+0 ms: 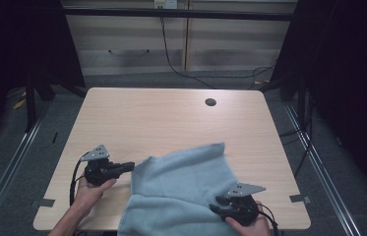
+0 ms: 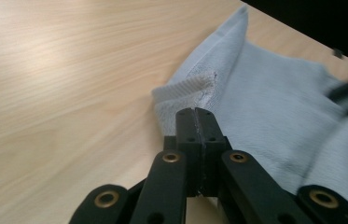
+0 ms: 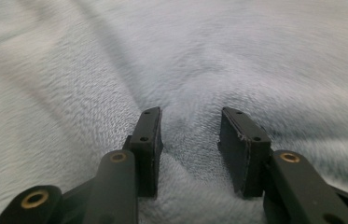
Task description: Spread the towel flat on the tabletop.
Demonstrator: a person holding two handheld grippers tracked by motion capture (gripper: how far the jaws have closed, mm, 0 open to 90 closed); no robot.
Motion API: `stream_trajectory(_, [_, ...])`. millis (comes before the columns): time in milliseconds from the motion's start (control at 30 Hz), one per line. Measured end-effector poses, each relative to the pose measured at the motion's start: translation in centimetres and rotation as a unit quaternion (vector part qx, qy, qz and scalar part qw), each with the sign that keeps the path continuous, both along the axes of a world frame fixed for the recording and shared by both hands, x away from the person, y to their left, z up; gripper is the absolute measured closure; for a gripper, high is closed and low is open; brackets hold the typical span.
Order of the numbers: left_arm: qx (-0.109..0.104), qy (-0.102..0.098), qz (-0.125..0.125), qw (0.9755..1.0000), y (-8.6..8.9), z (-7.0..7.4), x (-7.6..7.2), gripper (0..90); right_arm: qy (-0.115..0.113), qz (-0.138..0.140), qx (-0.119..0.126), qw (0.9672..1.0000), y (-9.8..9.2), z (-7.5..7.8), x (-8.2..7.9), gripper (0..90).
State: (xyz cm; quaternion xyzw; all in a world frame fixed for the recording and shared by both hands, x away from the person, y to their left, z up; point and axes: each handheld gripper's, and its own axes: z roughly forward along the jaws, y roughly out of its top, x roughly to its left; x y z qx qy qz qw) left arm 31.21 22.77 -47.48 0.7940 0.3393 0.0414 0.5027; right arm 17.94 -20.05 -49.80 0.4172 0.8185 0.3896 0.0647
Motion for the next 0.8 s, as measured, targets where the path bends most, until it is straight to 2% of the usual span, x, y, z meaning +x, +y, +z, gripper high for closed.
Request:
stream_trajectory(67, [-0.011,0.019,0.002,0.9998,0.4,-0.6,0.5,90.0,0.003,0.01,-0.005,0.9999,0.2,0.2,-0.7,56.8])
stream_trajectory(133, [-0.012,0.031,0.005,0.9994,0.6,-1.0,0.7,87.3,-0.01,0.012,-0.007,0.9999,0.0,0.6,-0.7,55.8])
stream_trajectory(167, [-0.018,0.038,0.01,0.999,0.6,-1.2,0.8,84.5,-0.022,0.0,0.001,0.9998,-0.3,1.0,-0.3,55.2])
stream_trajectory(233, [-0.023,0.045,0.014,0.9986,0.5,-1.3,0.8,70.7,-0.043,-0.023,0.008,0.9988,-1.2,1.5,1.4,53.9])
stream_trajectory(300, [-0.006,0.037,0.024,0.999,0.2,-1.3,0.7,62.3,-0.052,-0.053,-0.006,0.9972,-2.3,1.6,4.3,52.8])
stream_trajectory(333, [0.0,0.041,0.031,0.9987,0.2,-1.4,0.8,56.6,-0.052,-0.063,-0.004,0.9966,-2.7,1.5,5.2,52.7])
stream_trajectory(367, [0.005,0.043,0.036,0.9984,0.1,-1.6,0.9,53.4,-0.055,-0.076,-0.007,0.9955,-3.0,1.3,6.4,52.6])
stream_trajectory(400, [0.018,0.035,0.049,0.998,0.2,-1.7,0.9,52.4,-0.058,-0.084,-0.016,0.9946,-3.3,1.1,7.5,52.4])
stream_trajectory(467, [0.015,0.047,0.049,0.9976,0.4,-2.1,1.2,48.4,-0.053,-0.096,-0.009,0.9939,-3.7,0.5,9.4,51.7])
stream_trajectory(500, [0.02,0.049,0.05,0.9973,0.5,-2.4,1.4,46.7,-0.05,-0.101,-0.01,0.9935,-3.8,0.2,10.1,51.0])
stream_trajectory(533, [0.021,0.053,0.049,0.9972,0.5,-2.6,1.5,46.8,-0.049,-0.11,-0.009,0.9927,-4.0,0.0,10.8,50.5])
stream_trajectory(633, [0.043,0.057,0.042,0.9966,0.0,-3.3,1.7,46.1,-0.047,-0.126,-0.007,0.9909,-4.2,-0.5,12.1,49.4])
stream_trajectory(733, [0.069,0.031,0.03,0.9967,-0.7,-3.4,1.4,50.0,-0.048,-0.133,-0.018,0.9898,-4.0,-0.7,12.8,47.7])
stream_trajectory(800, [0.092,0.009,0.022,0.9954,-1.1,-3.4,1.1,60.7,-0.045,-0.131,-0.016,0.9902,-3.8,-0.9,13.3,46.8])
